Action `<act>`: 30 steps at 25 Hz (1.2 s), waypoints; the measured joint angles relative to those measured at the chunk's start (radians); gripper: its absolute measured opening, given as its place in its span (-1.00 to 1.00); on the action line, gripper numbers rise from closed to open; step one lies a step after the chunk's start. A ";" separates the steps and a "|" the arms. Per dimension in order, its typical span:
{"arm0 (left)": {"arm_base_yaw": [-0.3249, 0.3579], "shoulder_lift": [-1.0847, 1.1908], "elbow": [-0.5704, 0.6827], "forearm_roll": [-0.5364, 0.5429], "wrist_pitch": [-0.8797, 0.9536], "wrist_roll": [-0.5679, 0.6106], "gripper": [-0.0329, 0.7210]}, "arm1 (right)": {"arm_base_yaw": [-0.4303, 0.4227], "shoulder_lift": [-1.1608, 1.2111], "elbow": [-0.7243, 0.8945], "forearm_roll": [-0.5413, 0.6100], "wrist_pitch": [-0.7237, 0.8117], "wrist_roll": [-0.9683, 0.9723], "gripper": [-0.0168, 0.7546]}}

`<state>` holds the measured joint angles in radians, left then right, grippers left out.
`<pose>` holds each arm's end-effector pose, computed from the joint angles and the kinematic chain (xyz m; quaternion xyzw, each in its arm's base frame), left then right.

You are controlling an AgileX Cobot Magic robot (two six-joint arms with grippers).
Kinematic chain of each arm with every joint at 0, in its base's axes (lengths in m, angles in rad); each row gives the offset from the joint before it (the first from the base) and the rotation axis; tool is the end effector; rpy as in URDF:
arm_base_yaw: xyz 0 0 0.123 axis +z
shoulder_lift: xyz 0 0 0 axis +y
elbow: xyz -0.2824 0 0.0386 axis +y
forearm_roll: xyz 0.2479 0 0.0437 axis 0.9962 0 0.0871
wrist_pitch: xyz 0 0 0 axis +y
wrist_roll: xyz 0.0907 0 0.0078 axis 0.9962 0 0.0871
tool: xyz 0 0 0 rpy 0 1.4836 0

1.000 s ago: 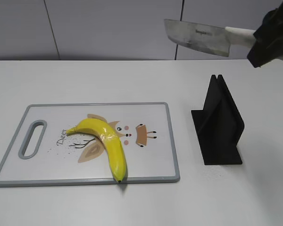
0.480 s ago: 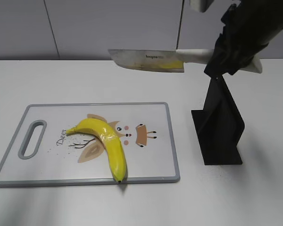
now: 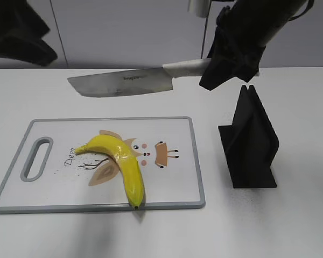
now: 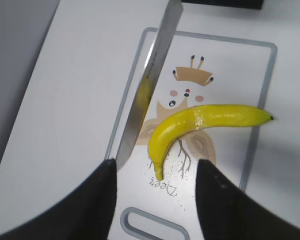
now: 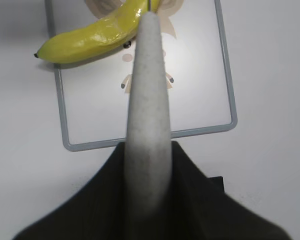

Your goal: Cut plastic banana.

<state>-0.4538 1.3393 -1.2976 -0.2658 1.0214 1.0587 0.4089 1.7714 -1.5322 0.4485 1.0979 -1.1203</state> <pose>0.2365 -0.1381 0.3673 0.6263 0.7120 -0.0360 0.3155 0.3302 0.1814 0.2973 -0.6169 0.7419 0.1441 0.2197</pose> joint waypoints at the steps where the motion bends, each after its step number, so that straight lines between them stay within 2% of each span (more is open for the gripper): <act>1: -0.023 0.026 -0.014 0.017 0.011 0.022 0.40 | 0.000 0.015 -0.016 0.002 0.012 -0.029 -0.46; 4: -0.052 0.086 -0.047 0.038 0.018 0.085 0.40 | 0.000 0.045 -0.047 0.020 0.037 -0.118 -0.46; 7: -0.054 0.138 -0.053 0.053 0.027 0.117 0.40 | 0.000 0.056 -0.053 0.061 0.043 -0.190 -0.46; 18: -0.051 0.304 -0.053 0.097 -0.002 0.132 0.34 | 0.000 0.083 -0.053 0.097 0.046 -0.218 -0.46; 20: -0.051 0.322 -0.053 0.103 -0.006 0.132 0.20 | 0.000 0.086 -0.053 0.115 0.046 -0.218 -0.46; 21: -0.051 0.328 -0.053 0.103 -0.008 0.132 0.06 | 0.000 0.086 -0.053 0.119 0.046 -0.218 -0.46; 22: -0.051 0.333 -0.053 0.105 -0.014 0.132 -0.10 | 0.000 0.086 -0.053 0.123 0.046 -0.218 -0.46; 24: -0.050 0.336 -0.053 0.106 -0.026 0.131 -0.61 | 0.000 0.086 -0.053 0.124 0.045 -0.219 -0.46; 25: -0.050 0.336 -0.053 0.106 -0.026 0.129 -0.75 | 0.000 0.086 -0.053 0.124 0.042 -0.219 -0.46; 27: -0.050 0.336 -0.053 0.106 -0.026 0.124 -0.90 | 0.000 0.086 -0.053 0.124 0.037 -0.220 -0.46; 30: -0.050 0.336 -0.053 0.109 -0.025 0.118 -0.93 | 0.000 0.086 -0.053 0.124 0.035 -0.226 -0.46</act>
<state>-0.5039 1.6757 -1.3511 -0.1571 0.9967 1.1771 0.4089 1.8576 -1.5856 0.5725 1.1329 -1.3459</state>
